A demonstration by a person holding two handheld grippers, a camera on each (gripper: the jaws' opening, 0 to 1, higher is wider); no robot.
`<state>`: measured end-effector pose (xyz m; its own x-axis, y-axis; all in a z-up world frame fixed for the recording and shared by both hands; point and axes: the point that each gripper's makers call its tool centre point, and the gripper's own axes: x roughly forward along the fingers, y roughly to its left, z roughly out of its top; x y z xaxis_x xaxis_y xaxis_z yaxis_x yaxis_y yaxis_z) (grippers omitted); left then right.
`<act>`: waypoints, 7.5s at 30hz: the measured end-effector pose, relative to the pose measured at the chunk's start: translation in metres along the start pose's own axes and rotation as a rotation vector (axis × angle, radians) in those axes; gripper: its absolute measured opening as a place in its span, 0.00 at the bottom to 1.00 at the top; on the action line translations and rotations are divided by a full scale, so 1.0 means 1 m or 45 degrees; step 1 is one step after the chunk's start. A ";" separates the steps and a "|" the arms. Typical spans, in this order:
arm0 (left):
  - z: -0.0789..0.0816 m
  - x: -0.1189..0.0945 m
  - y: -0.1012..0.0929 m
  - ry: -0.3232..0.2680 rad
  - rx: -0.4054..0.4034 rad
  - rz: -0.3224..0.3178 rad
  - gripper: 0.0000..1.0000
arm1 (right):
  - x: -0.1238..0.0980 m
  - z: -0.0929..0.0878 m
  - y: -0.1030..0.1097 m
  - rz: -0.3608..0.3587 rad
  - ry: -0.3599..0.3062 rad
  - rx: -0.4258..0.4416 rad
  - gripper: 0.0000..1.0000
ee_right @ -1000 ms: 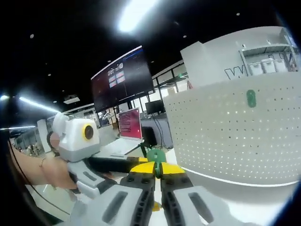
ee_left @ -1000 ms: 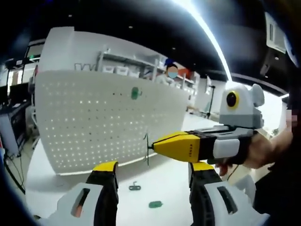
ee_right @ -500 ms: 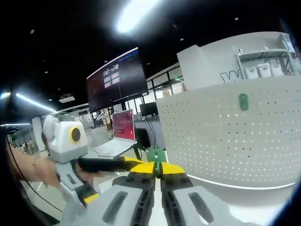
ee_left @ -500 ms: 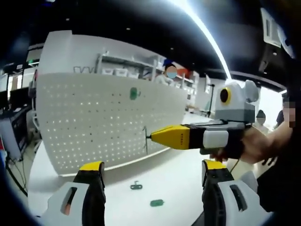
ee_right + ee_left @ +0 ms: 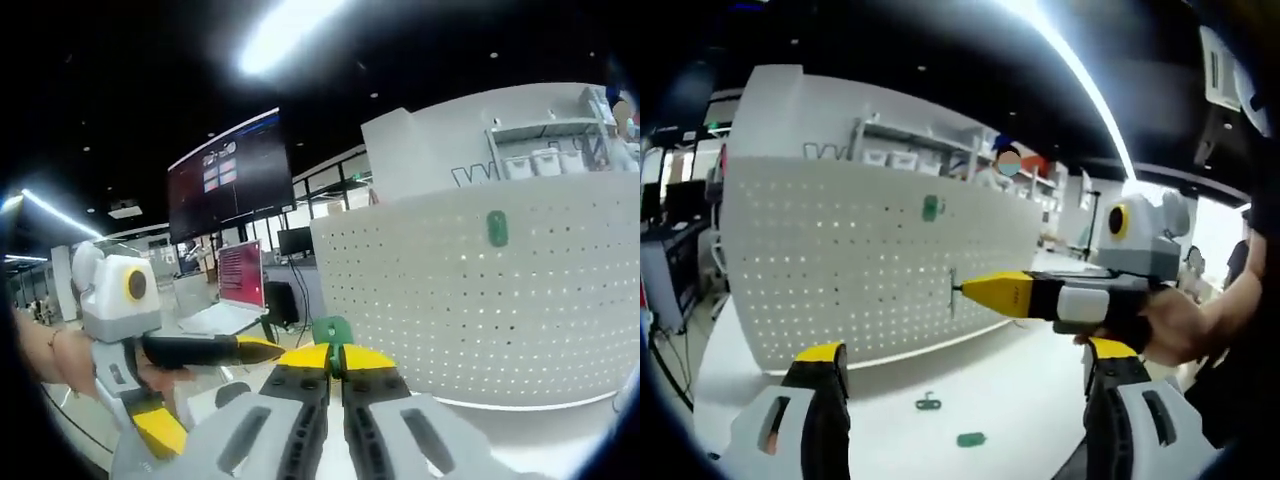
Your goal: Insert the hook assembly into the mounting plate slot until the hook locks in place.
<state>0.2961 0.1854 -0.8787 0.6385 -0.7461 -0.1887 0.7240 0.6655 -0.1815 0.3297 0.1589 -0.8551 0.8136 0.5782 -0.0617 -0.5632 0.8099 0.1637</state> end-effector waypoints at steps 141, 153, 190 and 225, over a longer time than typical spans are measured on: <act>-0.021 -0.011 0.041 0.125 0.065 0.113 0.97 | 0.028 0.108 -0.218 -0.789 -0.349 -0.124 0.13; -0.030 -0.018 0.038 0.152 0.047 0.128 0.97 | -0.003 0.122 -0.206 -0.727 -0.336 -0.165 0.15; -0.070 -0.030 0.026 0.314 0.018 0.152 0.96 | -0.052 0.049 -0.158 -0.548 -0.077 -0.182 0.19; -0.085 -0.058 -0.004 0.371 0.029 0.106 0.93 | -0.080 -0.026 -0.054 -0.375 0.145 -0.147 0.22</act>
<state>0.2344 0.2277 -0.9495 0.5967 -0.6495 -0.4713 0.6799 0.7211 -0.1329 0.2915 0.0716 -0.8847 0.9260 0.3198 -0.2004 -0.3245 0.9458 0.0100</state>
